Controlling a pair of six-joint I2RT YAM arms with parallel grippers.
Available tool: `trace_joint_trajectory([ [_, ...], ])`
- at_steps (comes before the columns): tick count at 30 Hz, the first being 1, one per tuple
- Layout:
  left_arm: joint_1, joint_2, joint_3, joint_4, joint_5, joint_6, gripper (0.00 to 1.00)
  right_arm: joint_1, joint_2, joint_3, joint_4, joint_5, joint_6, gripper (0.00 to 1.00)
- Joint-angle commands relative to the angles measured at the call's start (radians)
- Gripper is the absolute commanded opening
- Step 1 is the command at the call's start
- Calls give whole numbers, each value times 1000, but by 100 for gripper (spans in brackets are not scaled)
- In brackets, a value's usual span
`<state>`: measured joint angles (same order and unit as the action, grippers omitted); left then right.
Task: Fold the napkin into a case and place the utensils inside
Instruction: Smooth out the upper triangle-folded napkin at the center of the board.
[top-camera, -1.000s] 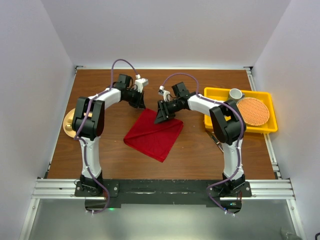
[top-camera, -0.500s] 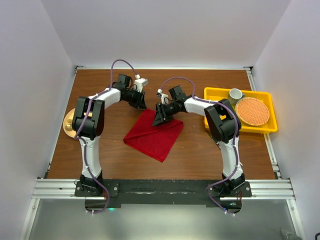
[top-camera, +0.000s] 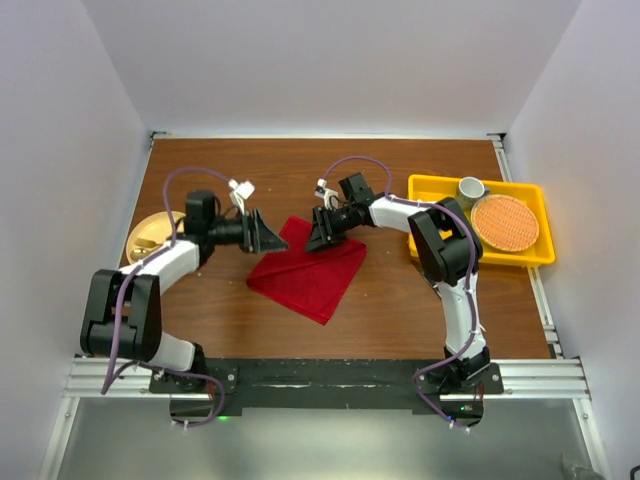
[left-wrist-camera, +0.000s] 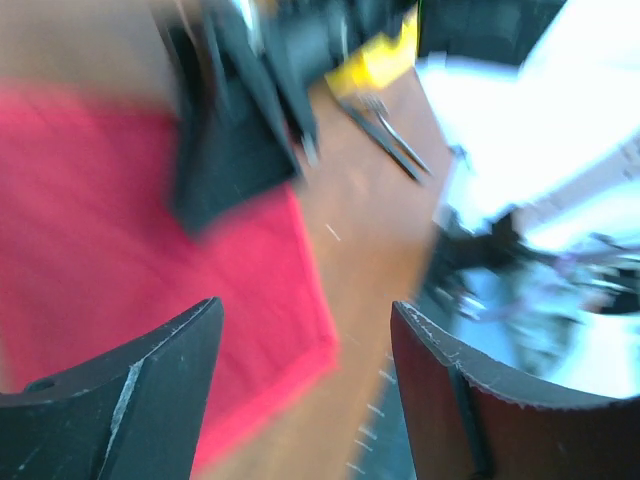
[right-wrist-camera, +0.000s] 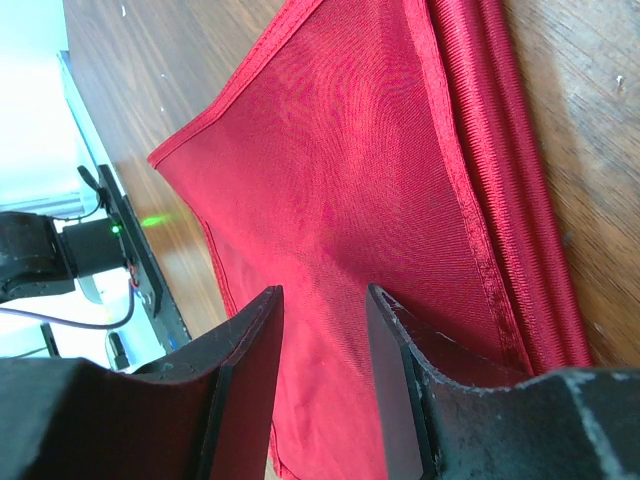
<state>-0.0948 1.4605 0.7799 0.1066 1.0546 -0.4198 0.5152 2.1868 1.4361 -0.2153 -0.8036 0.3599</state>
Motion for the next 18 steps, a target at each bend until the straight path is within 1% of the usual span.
trace_joint_trajectory([
  [1,-77,12,-142,170,62,-220,73,3,37,-13,-2,78,-13,44],
  [3,-100,18,-165,180,35,-235,72,3,42,-8,-9,81,-22,44],
  [5,-108,41,-206,255,18,-276,71,3,42,-8,-13,81,-30,44],
  [8,-106,109,-212,285,-1,-269,70,3,42,-14,-16,86,-38,44],
  [11,-91,175,-212,254,-31,-229,70,2,39,-25,-12,86,-38,44],
  [12,-70,193,-214,237,-37,-208,70,3,39,-29,-10,89,-39,44],
  [14,-48,250,-231,240,-36,-197,70,3,41,-32,-12,90,-44,44],
  [16,-31,293,-231,206,-38,-151,70,3,44,-37,-15,90,-47,44],
  [18,-28,310,-234,197,-38,-132,69,2,44,-39,-16,92,-50,44],
])
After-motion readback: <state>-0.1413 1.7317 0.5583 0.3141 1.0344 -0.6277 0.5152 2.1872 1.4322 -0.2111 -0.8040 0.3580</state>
